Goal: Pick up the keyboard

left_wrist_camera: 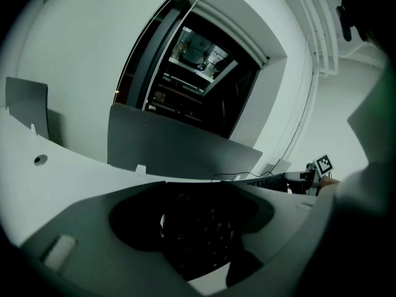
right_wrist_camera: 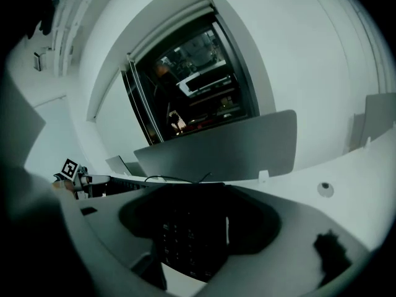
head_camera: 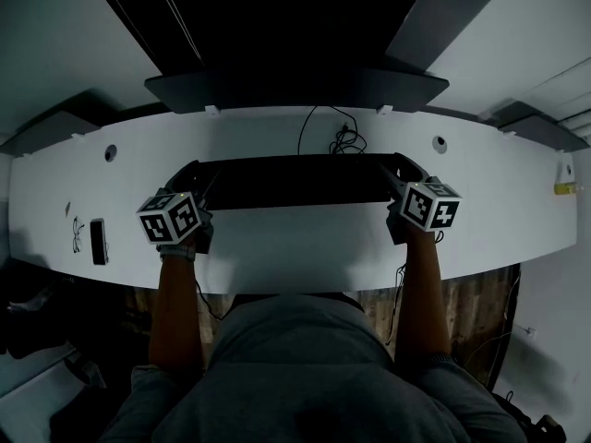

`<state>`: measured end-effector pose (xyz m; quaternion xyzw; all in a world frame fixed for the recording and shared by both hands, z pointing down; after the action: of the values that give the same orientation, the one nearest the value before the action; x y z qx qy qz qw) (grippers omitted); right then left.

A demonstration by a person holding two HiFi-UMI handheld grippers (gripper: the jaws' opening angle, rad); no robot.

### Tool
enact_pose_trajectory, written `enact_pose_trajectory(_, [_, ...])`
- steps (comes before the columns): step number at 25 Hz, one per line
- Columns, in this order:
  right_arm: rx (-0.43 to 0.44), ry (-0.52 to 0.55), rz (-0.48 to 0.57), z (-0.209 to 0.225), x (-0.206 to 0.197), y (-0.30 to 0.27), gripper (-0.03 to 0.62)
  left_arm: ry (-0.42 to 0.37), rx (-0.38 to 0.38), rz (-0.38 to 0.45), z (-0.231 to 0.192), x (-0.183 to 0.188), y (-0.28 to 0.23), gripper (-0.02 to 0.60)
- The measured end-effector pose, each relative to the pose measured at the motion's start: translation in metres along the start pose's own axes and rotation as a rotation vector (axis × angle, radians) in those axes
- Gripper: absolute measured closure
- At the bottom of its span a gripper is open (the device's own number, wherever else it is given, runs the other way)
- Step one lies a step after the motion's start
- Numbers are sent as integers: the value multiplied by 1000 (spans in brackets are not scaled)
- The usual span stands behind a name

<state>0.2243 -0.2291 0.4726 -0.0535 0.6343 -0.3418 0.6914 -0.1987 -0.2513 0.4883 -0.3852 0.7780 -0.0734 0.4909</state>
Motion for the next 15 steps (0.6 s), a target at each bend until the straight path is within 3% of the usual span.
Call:
enact_pose_trajectory(6, [3, 10, 86, -4, 33, 19, 319, -59, -17, 82, 24, 39, 19, 321])
enact_pose_trajectory(15, [-17, 85, 179, -21, 77, 46, 321, -79, -49, 151, 40, 69, 42, 319])
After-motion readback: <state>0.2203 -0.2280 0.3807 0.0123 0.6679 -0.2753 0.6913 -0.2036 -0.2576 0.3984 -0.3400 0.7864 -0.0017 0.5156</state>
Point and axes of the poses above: the fingertips, and each gripper's own axes: y backward along the fingers, z to its right, x out of its top, the point moved 6 cm from there along y, backward along the fingers, and after that the axes turned 9 degrees about y, right-handed, at the moved point
